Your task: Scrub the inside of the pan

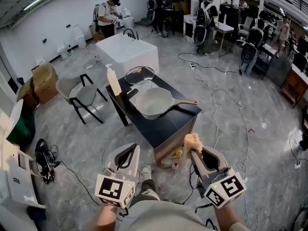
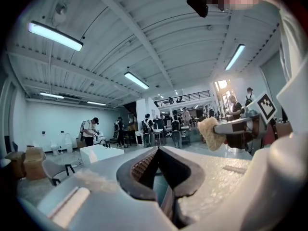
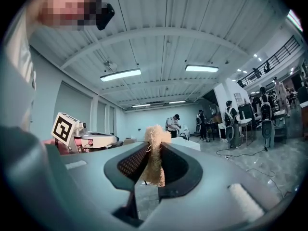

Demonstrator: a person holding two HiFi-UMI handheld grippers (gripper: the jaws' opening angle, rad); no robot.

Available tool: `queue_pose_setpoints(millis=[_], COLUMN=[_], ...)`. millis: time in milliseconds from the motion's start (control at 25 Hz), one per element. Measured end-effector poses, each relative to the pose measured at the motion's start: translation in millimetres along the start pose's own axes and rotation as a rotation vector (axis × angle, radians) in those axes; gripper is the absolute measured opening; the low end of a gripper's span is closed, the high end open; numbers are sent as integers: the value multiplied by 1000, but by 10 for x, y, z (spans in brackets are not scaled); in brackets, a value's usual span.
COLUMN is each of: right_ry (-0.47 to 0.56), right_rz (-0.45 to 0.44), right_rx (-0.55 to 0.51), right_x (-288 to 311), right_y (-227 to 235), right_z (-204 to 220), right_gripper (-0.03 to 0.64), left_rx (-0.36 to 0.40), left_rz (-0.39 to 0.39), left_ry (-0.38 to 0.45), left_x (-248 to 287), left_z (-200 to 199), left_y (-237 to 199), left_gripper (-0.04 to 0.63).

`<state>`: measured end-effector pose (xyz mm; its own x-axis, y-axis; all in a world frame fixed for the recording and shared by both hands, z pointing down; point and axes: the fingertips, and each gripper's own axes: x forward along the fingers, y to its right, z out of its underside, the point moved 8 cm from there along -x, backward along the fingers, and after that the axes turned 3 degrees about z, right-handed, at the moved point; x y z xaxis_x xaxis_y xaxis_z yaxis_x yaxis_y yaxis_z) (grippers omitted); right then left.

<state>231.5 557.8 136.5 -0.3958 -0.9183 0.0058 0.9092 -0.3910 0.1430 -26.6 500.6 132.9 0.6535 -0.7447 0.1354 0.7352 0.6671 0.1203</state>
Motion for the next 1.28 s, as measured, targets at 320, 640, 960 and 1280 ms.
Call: queue_pose_setpoints(millis=[320,640,960,1280], right_ry=[-33,-85,-124,-173], right_rz=[31,38,71,104], right_rx=[2,-4,-5,8], right_x=[548,1329,2265,3300], right_y=[136,273,439,547], right_z=[86,164,160,219], right_gripper=[78,78,80,80], left_rx=[-1,-51,-53,-44], left_rz=[-1,20,50,119], left_ry=[-5,-13,-53,-103], left_x=[364,870,1483,2163], left_z=[111,227,377,553], left_y=[-452,-1094,-1884,-2661], left_gripper=[2,2,2,2])
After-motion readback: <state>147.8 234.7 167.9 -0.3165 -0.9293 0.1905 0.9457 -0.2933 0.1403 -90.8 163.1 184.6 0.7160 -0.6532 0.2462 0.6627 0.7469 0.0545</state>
